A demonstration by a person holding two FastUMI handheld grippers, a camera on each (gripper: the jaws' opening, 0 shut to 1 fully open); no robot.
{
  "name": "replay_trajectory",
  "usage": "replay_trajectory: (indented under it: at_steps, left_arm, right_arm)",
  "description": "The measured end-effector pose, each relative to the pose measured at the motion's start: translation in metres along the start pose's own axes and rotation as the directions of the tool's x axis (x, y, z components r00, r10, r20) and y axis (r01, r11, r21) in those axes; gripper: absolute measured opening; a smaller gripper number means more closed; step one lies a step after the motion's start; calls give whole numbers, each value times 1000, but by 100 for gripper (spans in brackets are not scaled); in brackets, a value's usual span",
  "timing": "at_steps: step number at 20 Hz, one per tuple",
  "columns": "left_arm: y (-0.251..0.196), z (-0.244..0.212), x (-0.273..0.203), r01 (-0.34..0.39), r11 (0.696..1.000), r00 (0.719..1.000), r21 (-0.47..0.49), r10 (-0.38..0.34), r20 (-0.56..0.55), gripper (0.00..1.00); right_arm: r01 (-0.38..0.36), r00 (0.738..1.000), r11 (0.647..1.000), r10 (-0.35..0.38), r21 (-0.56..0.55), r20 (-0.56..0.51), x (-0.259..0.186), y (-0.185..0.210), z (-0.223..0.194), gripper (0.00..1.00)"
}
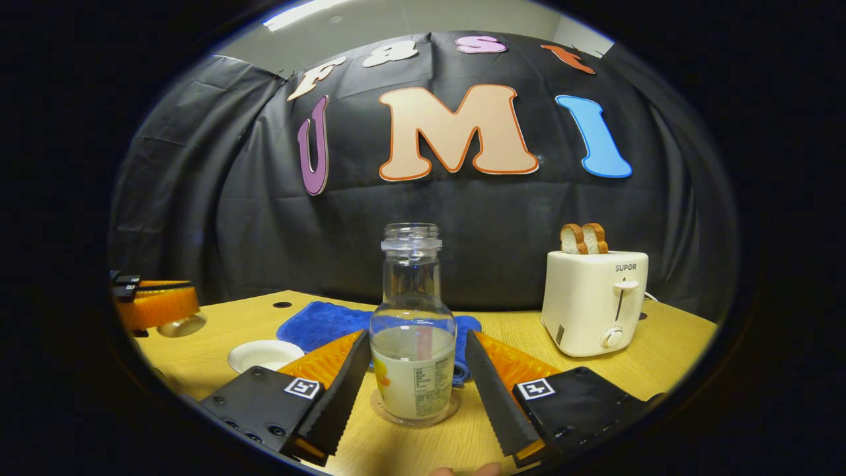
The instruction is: Open the teacup lid with one hand, grasp the water bottle and pour water into the teacup with the other hand; after pouring, place the water bottle on the coaster and then close the teacup lid.
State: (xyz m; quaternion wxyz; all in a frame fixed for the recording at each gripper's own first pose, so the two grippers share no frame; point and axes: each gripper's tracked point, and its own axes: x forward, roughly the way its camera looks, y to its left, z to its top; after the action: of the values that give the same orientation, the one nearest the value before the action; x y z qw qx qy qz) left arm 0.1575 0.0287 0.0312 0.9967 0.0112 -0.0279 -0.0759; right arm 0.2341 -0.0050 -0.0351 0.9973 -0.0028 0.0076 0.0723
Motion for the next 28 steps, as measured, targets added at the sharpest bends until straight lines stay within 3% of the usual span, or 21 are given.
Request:
replay_trajectory:
  at_steps: [4,5,6,7,10,11,28]
  left_arm:
    - [-17,0,30,48,999,999,1,-47,-19,22]
    - [-19,-1,37,55,998,998,-10,-55,-24,24]
    - [-21,-4,42,58,998,998,-19,-58,-32,22]
    - [-21,-4,46,55,998,998,-23,-56,-33,22]
    - [-21,-9,51,50,998,998,-33,-51,-34,24]
    - [-21,-11,52,49,998,998,-36,-50,-37,24]
    - [-12,0,43,40,998,999,-56,-40,3,24]
  right_arm:
    - [10,1000,1000,-10,0,9,-27,-12,2,92]
    - [9,1000,1000,-9,2,8,-31,-15,2,87]
    - [3,1000,1000,-3,1,9,-34,-16,2,95]
    - [1,1000,1000,-1,2,10,-35,-16,2,92]
    - [24,1000,1000,-24,3,15,-32,-21,2,87]
    - [25,1000,1000,-25,3,14,-29,-20,2,91]
    - [12,1000,1000,-12,0,9,6,-2,-2,91]
